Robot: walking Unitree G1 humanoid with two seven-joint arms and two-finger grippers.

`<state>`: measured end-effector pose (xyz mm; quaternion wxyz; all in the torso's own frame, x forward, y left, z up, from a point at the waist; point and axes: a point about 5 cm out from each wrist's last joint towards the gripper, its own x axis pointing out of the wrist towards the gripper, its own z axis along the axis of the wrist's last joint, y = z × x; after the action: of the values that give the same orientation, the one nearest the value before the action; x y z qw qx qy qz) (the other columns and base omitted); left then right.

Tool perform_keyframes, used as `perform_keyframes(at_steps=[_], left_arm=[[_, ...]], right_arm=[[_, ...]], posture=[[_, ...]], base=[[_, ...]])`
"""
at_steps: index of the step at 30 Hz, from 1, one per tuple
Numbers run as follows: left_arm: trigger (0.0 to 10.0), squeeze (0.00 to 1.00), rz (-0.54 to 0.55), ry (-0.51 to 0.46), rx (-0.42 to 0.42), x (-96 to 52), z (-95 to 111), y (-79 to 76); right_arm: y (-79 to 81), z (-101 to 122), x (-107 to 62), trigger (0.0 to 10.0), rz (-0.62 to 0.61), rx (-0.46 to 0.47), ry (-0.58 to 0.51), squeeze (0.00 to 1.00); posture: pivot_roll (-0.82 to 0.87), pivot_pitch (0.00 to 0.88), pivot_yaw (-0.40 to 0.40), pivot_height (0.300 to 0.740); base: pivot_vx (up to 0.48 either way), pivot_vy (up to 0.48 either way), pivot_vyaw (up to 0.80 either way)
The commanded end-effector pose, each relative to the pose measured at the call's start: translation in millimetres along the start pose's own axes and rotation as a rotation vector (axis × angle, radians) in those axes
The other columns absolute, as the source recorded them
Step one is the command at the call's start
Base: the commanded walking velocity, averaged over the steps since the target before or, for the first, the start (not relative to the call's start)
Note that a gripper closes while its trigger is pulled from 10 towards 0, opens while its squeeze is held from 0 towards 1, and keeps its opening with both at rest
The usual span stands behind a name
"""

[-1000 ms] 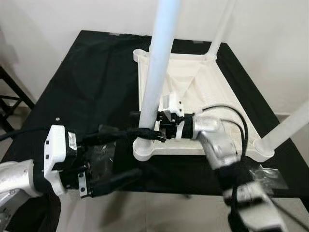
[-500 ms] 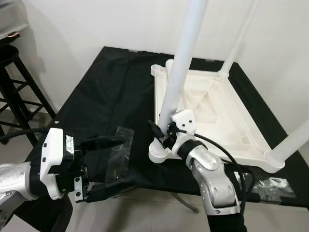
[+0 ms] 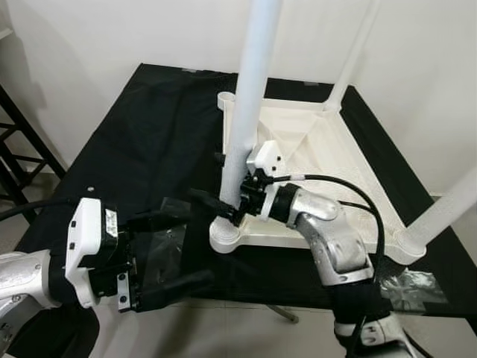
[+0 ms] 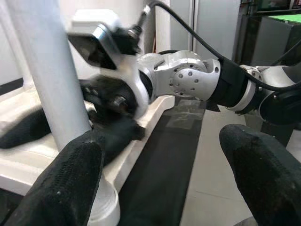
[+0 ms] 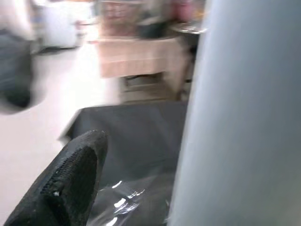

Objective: Building children table

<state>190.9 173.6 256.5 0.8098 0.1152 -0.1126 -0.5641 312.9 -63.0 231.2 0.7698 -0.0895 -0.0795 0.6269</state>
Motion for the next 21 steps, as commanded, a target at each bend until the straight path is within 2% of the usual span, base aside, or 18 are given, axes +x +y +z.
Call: perform_keyframes(at_steps=[1, 3, 4, 7, 8, 9, 12, 15, 19, 21], left_arm=[[10.0, 0.0, -0.014, 0.005, 0.009, 1.9, 1, -2.2], [10.0, 0.0, -0.014, 0.005, 0.009, 1.9, 1, -2.2], [10.0, 0.0, -0.015, 0.005, 0.009, 2.1, 1, -2.4], [10.0, 0.0, -0.015, 0.006, 0.009, 1.8, 2, -2.7], [10.0, 0.0, -0.013, 0.008, 0.008, 1.0, 2, -3.1], [10.0, 0.0, -0.01, 0.012, 0.007, -0.3, 2, -3.3], [10.0, 0.0, -0.008, 0.014, 0.007, -1.2, 2, -3.5], [10.0, 0.0, 0.0, 0.021, 0.005, -3.9, 2, -3.6], [10.0, 0.0, 0.002, 0.023, 0.003, -4.1, 1, -3.5], [10.0, 0.0, 0.001, 0.02, 0.003, -3.5, 2, -3.6]], right_arm=[[0.8, -5, 1.9, 10.0, 0.128, -0.003, 0.024, 0.0], [0.8, -5, 1.9, 10.0, 0.128, -0.003, 0.024, 0.0], [-7.4, -7, 6.4, 10.0, 0.171, -0.003, 0.056, 0.0], [-11.9, -6, 10.2, 10.0, 0.175, 0.0, 0.057, 0.0], [-15.3, -6, 12.8, 9.1, 0.191, 0.011, 0.051, 0.0], [-17.4, -6, 13.8, 0.0, 0.213, 0.021, 0.049, 0.0], [-19.2, -6, 13.6, 0.0, 0.239, 0.028, 0.045, 0.0], [-20.2, -12, 5.3, 0.0, 0.282, 0.058, 0.045, 0.0], [-20.6, -18, -1.3, 0.0, 0.279, 0.073, 0.053, 0.0], [-21.5, -26, -10.6, 0.0, 0.23, 0.084, 0.069, 0.0]], posture=[[0.11, 0.159, -0.105, 0.74], [0.11, 0.159, -0.105, 0.74], [0.12, 0.161, -0.105, 0.74], [0.13, 0.166, -0.104, 0.74], [0.13, 0.167, -0.105, 0.74], [0.13, 0.171, -0.105, 0.74], [0.13, 0.171, -0.105, 0.74], [0.13, 0.18, -0.104, 0.74], [0.12, 0.182, -0.105, 0.74], [0.12, 0.184, -0.104, 0.74]], base=[[0.0, 0.0, 0.0], [0.0, 0.0, 0.0], [0.0, 0.0, 0.0], [0.0, 0.0, 0.0], [0.0, 0.0, 0.0], [0.0, 0.0, 0.0], [0.0, 0.0, 0.0], [0.0, 0.0, 0.0], [0.0, 0.0, 0.0], [0.0, 0.0, 0.0]])
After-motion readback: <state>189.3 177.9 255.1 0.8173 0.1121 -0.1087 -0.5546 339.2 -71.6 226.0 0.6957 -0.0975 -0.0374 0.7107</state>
